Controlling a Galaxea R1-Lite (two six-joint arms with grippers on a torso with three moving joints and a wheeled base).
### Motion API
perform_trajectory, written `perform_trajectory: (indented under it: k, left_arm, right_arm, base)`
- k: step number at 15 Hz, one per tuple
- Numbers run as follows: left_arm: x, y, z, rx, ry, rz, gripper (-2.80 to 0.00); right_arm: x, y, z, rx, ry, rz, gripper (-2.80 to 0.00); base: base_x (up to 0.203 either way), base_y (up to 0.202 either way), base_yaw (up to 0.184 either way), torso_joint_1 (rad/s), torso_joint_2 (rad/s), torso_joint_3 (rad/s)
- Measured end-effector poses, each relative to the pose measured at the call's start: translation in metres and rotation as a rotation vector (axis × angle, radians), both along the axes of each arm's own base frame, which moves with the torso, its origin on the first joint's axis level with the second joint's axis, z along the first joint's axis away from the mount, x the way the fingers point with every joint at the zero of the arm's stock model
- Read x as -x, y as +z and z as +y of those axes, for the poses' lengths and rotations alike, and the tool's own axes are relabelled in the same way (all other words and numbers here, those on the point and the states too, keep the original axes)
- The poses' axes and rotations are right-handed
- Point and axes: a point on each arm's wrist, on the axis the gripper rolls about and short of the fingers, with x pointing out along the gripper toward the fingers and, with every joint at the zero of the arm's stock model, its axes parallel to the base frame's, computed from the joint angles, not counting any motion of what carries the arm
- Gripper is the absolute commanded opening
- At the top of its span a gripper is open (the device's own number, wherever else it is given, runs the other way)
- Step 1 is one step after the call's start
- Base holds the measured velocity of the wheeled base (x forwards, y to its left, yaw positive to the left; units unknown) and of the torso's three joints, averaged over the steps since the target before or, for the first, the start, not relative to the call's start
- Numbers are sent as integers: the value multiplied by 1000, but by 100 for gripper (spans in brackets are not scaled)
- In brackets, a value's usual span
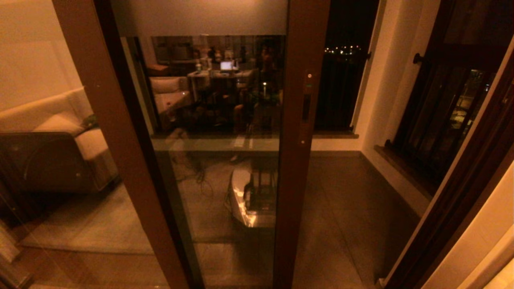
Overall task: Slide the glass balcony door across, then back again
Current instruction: Open the slid door
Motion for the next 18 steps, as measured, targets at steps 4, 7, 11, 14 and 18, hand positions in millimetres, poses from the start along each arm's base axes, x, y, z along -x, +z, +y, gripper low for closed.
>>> perform_trajectory:
  k: [4,7,11,14,18]
  left_arm:
    - [0,0,0,0,7,-2,-280]
    - [0,0,0,-10,7,-3,-280]
    - [4,31,-1,-95,-13,-53,-280]
    - [-10,103,-2,-115,-69,-61,-280]
    - [-85,199,-9,-85,-228,-11,-280]
  right_arm:
    - [0,0,0,0,0,-1,-280]
    - [0,0,0,0,0,-1,-280]
    - [0,0,0,0,0,-1,-280]
    - [0,0,0,0,0,-1,-280]
    - [0,0,0,0,1,-1,-280]
  base:
    - [0,0,0,0,0,0]
    - [0,0,0,0,0,0]
    - [0,0,0,0,0,0]
    - [0,0,0,0,0,0]
    - [0,0,0,0,0,0]
